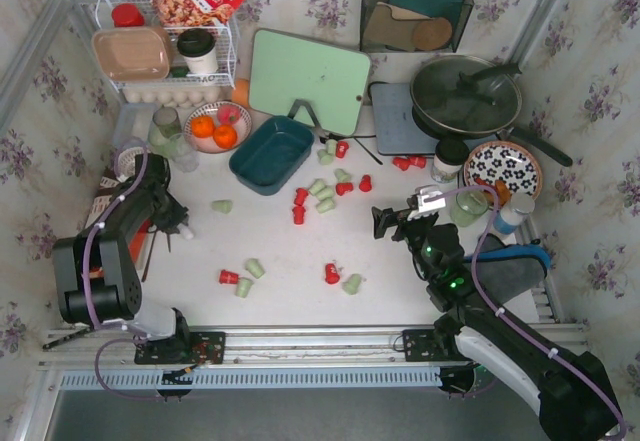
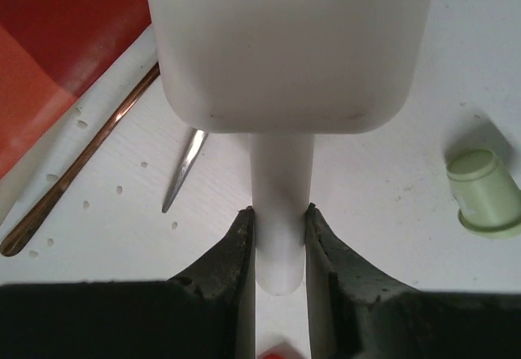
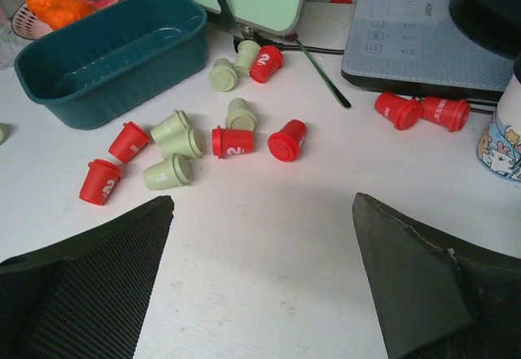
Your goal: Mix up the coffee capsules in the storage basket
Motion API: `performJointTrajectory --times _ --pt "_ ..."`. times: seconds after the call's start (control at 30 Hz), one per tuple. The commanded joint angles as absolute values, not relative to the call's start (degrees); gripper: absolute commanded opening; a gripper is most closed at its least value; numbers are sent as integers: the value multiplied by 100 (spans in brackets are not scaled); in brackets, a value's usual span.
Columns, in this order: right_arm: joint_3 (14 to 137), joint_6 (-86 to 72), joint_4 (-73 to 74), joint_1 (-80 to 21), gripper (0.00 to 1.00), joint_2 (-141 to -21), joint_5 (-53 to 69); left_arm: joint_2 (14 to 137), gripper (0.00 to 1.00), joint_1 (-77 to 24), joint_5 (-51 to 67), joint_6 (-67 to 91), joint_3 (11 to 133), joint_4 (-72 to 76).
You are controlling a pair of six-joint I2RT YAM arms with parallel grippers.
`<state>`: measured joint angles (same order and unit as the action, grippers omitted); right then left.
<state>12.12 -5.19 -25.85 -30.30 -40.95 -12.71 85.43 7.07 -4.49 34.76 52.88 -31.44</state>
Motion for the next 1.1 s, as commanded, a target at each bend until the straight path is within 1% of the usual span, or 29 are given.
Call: performJointTrajectory --times 0.0,0.03,0.13,0.17,0.2,0.23,0.27,0.4,0.53,0.67,0.87,1.07 --pt "1276 -510 -2676 -3037 100 -4158 -1274 8731 12 712 -607 3631 5313 -2985" --pt "1279 -505 -2668 -3036 100 -4177 -1274 8717 19 721 -675 3686 5293 -2987" --pt "1301 -510 -2634 -3040 100 -4205 -1292 8541 33 708 -651 3749 5186 -2841" --pt "1314 -510 -2616 -3040 100 -4209 -1304 8422 58 697 -598 3715 5134 -2738" --pt "1315 -516 -2611 -3041 100 -4216 -1308 8320 79 676 -546 3662 5080 -2642" --pt "1318 -523 -2612 -3040 100 -4218 -1305 8181 98 645 -512 3588 5027 -2577" --pt "1318 -527 -2598 -3040 100 -4230 -1301 7971 99 599 -507 3509 4984 -2503" --pt "1355 -544 -2561 -3036 100 -4283 -1284 7396 100 471 -654 3397 4873 -2554" --pt "1371 -554 -2552 -3036 100 -4344 -1273 6822 94 356 -642 3280 4732 -2538" --pt "1372 -558 -2558 -3039 100 -4385 -1295 6502 92 97 -615 3177 4745 -2561" --pt "1372 -571 -2577 -3040 100 -4476 -1391 6309 91 -555 -798 2980 4855 -2446" --pt "1410 -685 -2528 -3040 100 -4575 -1603 6568 89 -1429 -1272 2538 5126 -2465"
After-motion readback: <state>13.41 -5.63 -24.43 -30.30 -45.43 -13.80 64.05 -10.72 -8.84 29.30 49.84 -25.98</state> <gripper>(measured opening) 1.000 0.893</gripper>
